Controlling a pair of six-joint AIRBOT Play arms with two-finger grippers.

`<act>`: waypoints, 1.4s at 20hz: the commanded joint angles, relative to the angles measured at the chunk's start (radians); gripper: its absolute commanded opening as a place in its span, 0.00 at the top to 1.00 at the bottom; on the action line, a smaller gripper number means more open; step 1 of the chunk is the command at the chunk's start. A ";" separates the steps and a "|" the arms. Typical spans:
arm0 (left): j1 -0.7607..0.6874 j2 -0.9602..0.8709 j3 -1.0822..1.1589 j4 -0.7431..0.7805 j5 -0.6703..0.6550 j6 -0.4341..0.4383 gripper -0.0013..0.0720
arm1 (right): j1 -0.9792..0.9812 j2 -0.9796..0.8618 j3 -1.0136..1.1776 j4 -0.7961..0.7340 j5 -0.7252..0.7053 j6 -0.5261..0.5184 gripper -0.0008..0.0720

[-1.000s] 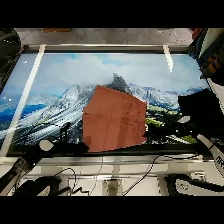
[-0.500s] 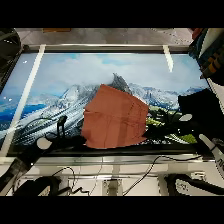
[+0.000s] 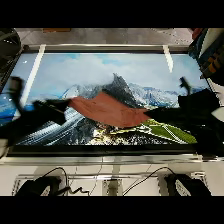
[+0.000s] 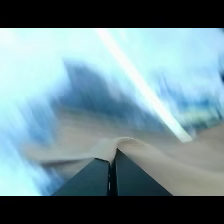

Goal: Fold the clothes and pants, and hang the long-sleeved shirts on hangers.

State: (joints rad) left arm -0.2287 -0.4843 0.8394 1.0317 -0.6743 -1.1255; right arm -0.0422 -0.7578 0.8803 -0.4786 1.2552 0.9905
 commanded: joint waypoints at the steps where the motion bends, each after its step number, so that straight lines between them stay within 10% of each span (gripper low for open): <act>1: 0.000 0.139 0.128 0.140 0.005 0.008 0.98 | 0.129 0.191 0.132 0.040 -0.122 0.035 0.97; 8: 0.000 0.191 0.115 0.277 -0.140 -0.193 0.98 | 0.332 0.207 0.131 -0.199 -0.439 0.386 0.97; 19: -0.003 -0.658 0.051 -0.029 0.195 -0.199 0.98 | 0.343 -0.439 -0.037 -0.250 -1.029 0.520 0.97; 28: -0.061 -0.676 -0.017 -0.091 -0.244 -0.288 0.98 | 0.040 -0.459 -0.037 -0.482 -0.620 0.520 0.97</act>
State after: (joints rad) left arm -0.2588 -1.1500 0.8616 0.9615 -0.8082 -1.3678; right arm 0.0967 -1.2076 0.8440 -0.8375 0.4583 1.5059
